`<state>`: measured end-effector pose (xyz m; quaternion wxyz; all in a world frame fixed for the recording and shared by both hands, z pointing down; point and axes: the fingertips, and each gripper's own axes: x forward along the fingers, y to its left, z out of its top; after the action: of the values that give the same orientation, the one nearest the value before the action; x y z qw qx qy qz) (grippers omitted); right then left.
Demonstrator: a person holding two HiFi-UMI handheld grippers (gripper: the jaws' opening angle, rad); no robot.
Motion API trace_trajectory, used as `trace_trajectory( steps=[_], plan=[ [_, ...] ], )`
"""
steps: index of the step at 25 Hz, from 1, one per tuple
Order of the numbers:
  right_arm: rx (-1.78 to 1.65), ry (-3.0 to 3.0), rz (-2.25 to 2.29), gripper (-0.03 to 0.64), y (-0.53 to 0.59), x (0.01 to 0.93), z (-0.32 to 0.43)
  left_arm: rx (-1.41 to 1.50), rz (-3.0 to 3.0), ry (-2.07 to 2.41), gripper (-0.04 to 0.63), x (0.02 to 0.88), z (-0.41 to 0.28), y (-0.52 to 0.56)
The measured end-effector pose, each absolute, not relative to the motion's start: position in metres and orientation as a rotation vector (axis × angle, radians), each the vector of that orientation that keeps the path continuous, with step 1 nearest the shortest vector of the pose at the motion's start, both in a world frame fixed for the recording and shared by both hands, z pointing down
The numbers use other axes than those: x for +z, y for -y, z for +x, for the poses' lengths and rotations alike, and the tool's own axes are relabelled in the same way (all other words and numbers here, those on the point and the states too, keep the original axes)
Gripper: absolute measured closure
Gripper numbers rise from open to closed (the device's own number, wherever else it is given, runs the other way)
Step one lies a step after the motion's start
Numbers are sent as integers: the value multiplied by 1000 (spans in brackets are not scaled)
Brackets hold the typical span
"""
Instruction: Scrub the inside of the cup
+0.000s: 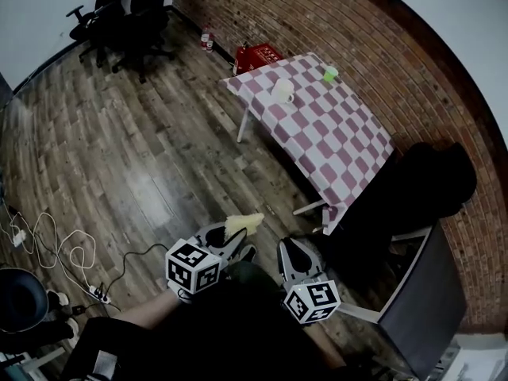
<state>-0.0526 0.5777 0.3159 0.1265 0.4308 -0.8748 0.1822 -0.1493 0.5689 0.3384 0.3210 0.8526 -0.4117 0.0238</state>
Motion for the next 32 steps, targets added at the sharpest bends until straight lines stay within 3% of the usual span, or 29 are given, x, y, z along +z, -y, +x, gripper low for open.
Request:
trace_trajectory(
  steps=[10,20,32],
  plan=[
    [723,2608,1179,561,-457,344,-50,163,2187,1218,508,353,-156,-468],
    [886,2618,1176,561,-295,343,4,316,2241,1318,508,326,-106,-333],
    [1003,2575,1162,561,-209,359,38,306,2185,1315,508,328,-76,-242]
  ],
)
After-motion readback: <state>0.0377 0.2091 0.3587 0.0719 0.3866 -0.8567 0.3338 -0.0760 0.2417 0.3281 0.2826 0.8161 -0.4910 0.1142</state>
